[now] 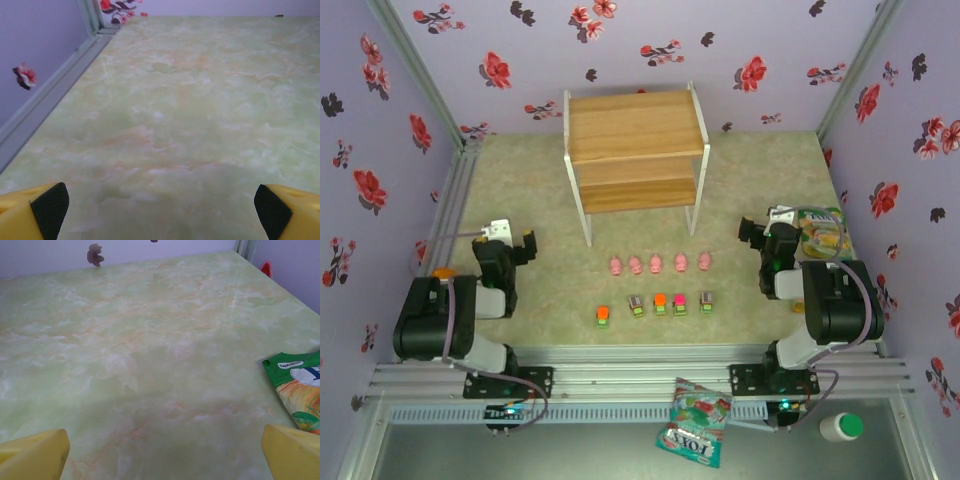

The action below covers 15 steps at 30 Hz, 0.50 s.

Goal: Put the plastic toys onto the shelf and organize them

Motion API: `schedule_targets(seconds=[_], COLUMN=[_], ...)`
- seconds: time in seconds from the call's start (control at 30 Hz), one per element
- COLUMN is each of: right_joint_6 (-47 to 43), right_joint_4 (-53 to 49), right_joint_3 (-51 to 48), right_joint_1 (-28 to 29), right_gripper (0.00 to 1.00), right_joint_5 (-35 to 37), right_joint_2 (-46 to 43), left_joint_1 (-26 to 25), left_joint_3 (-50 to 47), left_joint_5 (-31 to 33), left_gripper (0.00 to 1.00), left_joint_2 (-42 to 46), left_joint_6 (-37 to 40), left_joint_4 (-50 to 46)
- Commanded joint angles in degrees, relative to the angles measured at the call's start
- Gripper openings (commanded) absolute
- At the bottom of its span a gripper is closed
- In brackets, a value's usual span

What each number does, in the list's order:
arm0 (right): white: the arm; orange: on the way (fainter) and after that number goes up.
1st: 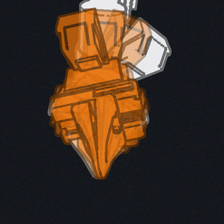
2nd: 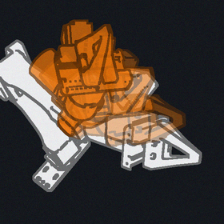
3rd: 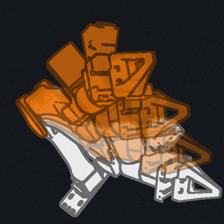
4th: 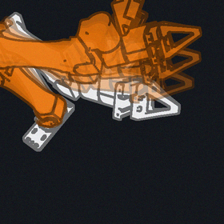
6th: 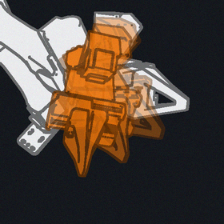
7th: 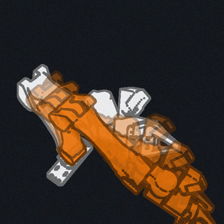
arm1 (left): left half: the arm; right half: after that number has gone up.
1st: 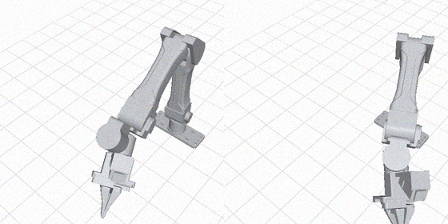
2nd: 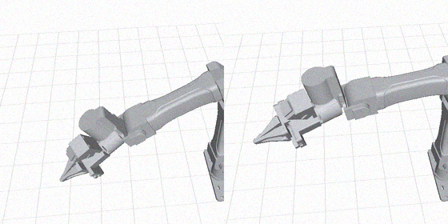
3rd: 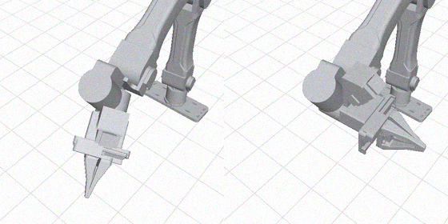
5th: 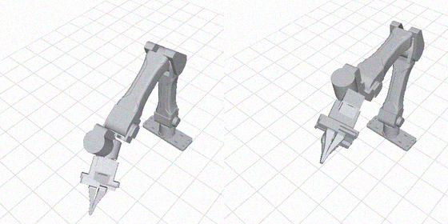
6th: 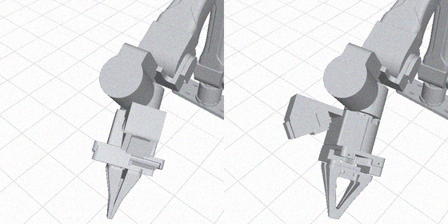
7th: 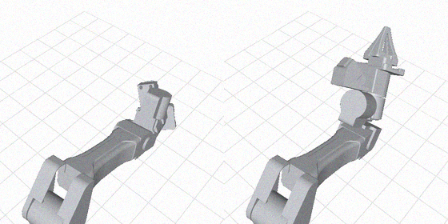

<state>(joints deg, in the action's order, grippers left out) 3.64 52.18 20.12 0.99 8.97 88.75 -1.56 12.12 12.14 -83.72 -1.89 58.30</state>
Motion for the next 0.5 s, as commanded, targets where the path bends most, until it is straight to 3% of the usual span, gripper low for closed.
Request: schedule_targets(seconds=[0.0,0.13,0.27,0.47], right_joint_6=[0.5,-2.8,-4.3,-2.3], right_joint_4=[4.5,1.6,-1.4,-12.3], right_joint_3=[-2.5,-3.2,-3.2,0.3], right_joint_1=[0.6,3.6,7.1,11.5], right_gripper=[0.99,0.99,0.99,0.99], right_joint_5=[1.6,3.5,9.2,23.1], right_joint_2=[-2.8,-7.4,-10.6,-16.1], left_joint_1=[-3.3,-8.5,-16.5,-31.6], left_joint_3=[-1.6,-3.7,-1.8,0.8], left_joint_5=[7.2,13.0,17.8,25.5], left_gripper=[1.0,1.0,1.0,1.0], left_joint_2=[5.4,14.5,22.1,27.3], left_joint_6=[2.6,5.4,9.2,14.5], left_joint_4=[5.5,3.1,-5.4,-10.0])
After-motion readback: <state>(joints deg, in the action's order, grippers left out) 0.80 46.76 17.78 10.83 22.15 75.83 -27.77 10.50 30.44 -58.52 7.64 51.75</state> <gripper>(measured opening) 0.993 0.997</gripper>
